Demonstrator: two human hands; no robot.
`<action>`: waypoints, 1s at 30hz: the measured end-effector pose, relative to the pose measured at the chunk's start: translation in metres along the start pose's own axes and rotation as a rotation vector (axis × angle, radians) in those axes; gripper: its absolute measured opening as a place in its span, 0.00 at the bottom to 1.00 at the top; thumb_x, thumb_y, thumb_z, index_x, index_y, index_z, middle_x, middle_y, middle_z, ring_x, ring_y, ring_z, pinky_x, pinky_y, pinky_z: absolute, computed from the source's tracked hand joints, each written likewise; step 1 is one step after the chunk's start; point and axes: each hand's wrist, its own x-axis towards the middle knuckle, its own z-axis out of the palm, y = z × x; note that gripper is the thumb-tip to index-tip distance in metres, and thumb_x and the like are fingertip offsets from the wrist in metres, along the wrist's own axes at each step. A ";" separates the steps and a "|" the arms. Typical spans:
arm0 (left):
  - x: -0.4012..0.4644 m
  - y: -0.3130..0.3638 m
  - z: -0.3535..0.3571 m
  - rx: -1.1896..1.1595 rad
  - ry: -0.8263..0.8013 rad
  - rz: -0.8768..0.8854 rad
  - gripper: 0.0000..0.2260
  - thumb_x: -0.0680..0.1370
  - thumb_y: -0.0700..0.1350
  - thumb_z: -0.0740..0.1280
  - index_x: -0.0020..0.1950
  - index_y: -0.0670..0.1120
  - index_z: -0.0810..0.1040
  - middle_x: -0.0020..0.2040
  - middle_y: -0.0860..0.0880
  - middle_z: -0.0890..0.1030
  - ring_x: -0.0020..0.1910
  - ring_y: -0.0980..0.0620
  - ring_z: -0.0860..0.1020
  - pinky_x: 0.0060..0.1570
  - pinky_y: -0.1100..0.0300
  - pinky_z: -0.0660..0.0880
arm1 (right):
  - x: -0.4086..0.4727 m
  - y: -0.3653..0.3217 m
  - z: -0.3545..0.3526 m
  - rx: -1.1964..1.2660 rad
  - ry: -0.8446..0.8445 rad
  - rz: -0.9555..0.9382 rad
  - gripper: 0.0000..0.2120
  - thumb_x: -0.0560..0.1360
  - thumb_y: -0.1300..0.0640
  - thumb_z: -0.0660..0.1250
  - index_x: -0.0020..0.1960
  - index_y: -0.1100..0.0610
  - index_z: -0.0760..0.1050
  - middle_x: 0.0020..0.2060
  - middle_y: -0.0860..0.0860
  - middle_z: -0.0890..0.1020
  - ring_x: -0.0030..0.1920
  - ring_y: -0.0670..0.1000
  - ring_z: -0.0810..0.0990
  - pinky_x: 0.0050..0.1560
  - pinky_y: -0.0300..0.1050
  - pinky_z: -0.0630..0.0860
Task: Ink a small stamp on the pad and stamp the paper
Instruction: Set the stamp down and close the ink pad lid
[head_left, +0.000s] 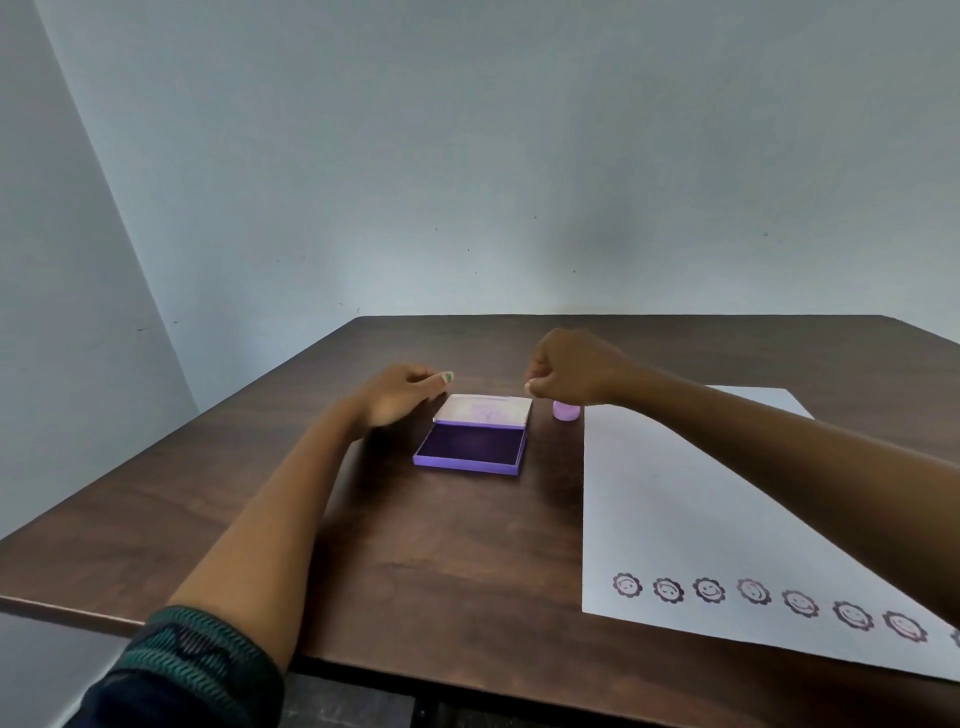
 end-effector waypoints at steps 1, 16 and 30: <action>0.000 -0.005 -0.002 -0.020 -0.002 -0.013 0.18 0.80 0.53 0.60 0.47 0.38 0.78 0.32 0.53 0.77 0.28 0.58 0.71 0.27 0.69 0.66 | 0.003 -0.002 0.002 -0.027 -0.009 -0.002 0.12 0.71 0.59 0.64 0.29 0.57 0.71 0.33 0.55 0.78 0.41 0.57 0.76 0.44 0.49 0.74; -0.003 -0.008 -0.023 -0.028 -0.368 -0.057 0.28 0.74 0.51 0.69 0.72 0.49 0.66 0.71 0.50 0.69 0.64 0.58 0.68 0.63 0.66 0.60 | 0.033 -0.009 0.030 -0.274 0.043 -0.007 0.10 0.71 0.64 0.62 0.34 0.55 0.65 0.44 0.57 0.79 0.49 0.59 0.77 0.44 0.47 0.65; -0.019 0.001 -0.034 0.168 -0.563 -0.089 0.52 0.61 0.55 0.75 0.76 0.58 0.47 0.78 0.56 0.46 0.76 0.54 0.46 0.69 0.59 0.50 | 0.029 -0.009 0.033 -0.314 0.057 -0.035 0.06 0.74 0.64 0.60 0.48 0.59 0.74 0.49 0.57 0.81 0.52 0.59 0.77 0.55 0.52 0.68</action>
